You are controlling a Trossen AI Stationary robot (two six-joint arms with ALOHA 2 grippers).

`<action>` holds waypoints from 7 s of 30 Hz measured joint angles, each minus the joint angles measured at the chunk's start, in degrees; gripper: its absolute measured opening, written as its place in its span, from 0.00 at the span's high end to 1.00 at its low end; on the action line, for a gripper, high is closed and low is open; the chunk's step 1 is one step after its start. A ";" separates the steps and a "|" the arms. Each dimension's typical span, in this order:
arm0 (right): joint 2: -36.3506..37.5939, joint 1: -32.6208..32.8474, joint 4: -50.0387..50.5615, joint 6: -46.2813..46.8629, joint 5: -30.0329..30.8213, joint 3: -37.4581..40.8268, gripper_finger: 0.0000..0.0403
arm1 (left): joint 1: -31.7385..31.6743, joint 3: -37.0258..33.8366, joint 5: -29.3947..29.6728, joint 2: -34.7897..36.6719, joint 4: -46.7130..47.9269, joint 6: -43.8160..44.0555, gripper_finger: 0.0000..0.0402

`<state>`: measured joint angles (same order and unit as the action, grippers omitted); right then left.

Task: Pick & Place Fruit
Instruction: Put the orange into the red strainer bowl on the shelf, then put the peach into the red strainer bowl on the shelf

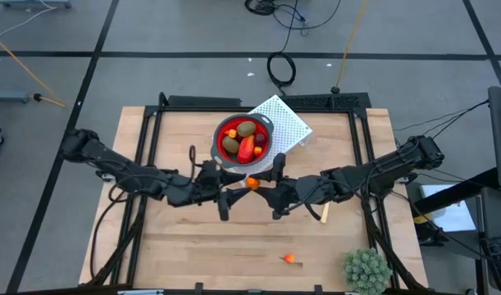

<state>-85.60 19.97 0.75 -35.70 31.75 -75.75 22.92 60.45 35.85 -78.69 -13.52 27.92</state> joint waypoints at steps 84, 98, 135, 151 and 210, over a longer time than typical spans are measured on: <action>22.73 4.15 49.25 37.80 -8.22 -0.04 0.84 | -21.14 0.59 0.32 -2.61 12.32 -11.57 0.76; 24.55 4.02 49.02 33.50 -9.47 -0.02 0.98 | -21.28 12.94 1.20 -2.59 40.10 -11.30 0.74; 24.55 4.13 47.50 39.64 -16.01 0.00 0.99 | -22.01 21.25 -8.30 -2.72 58.56 1.45 0.41; 22.33 4.13 47.25 41.14 -32.04 0.00 0.99 | -9.80 28.22 -12.76 -2.56 57.87 3.53 0.49; -9.61 15.35 17.62 53.78 -33.41 -0.02 0.99 | 7.05 -16.77 -12.38 36.61 39.82 -3.79 0.99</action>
<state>-95.22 35.32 18.38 18.08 -1.66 -75.77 29.98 43.68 23.47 -42.08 26.29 24.12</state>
